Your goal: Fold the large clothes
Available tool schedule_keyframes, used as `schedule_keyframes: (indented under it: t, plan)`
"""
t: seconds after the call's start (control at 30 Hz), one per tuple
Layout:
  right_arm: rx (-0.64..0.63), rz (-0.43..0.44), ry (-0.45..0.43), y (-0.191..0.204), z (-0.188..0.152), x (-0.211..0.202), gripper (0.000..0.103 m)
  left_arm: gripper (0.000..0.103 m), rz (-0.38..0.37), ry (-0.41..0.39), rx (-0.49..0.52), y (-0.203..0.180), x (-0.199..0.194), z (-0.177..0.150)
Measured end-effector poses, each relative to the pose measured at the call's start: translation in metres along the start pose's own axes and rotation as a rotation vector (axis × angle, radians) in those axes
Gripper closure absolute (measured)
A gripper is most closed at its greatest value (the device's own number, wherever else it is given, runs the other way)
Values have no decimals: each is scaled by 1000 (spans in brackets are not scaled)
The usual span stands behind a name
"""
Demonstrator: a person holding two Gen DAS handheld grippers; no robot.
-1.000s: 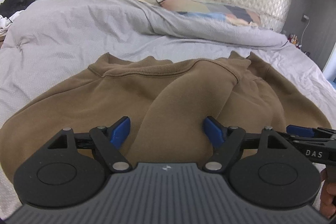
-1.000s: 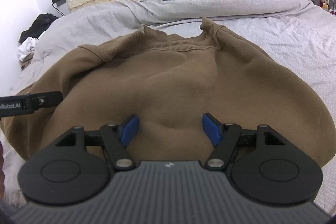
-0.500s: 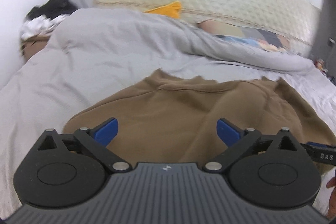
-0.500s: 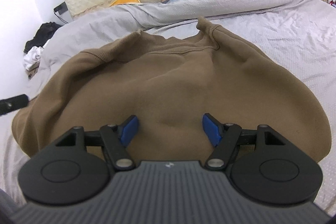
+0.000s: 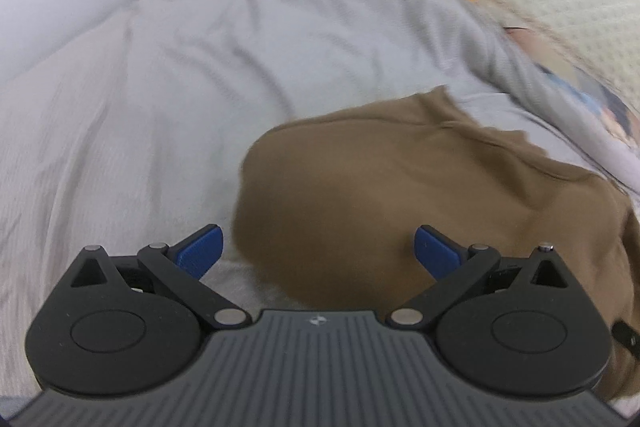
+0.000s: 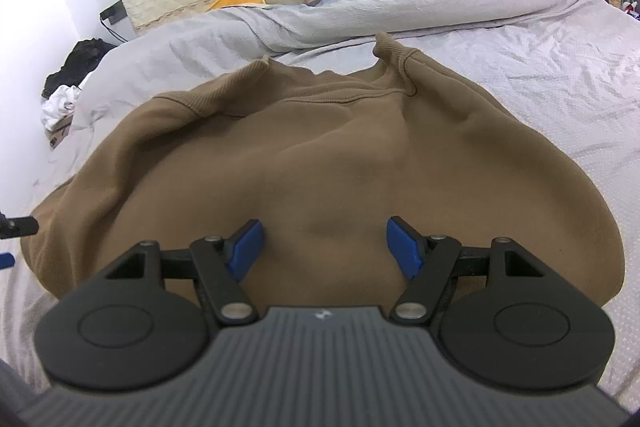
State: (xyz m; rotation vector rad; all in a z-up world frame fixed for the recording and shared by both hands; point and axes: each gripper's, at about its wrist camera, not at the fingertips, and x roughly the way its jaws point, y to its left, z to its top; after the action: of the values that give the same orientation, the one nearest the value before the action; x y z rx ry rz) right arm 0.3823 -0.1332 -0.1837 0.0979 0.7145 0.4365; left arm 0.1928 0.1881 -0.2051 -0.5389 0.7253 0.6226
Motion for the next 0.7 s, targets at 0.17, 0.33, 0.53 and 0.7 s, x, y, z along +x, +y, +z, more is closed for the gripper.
schedule_keyframes:
  t: [0.17, 0.33, 0.53, 0.7]
  plan:
    - [-1, -8, 2, 1, 1, 0, 32, 0, -122, 122, -278, 41, 23, -1]
    - [22, -3, -5, -2, 0, -2, 32, 0, -251, 181, -440, 66, 38, -7]
    - [76, 10, -12, -7, 0, -6, 32, 0, -388, 227, -578, 74, 56, -18]
    - [203, 27, -43, -21, -1, -22, 32, 0, -421, 223, -650, 78, 65, -22]
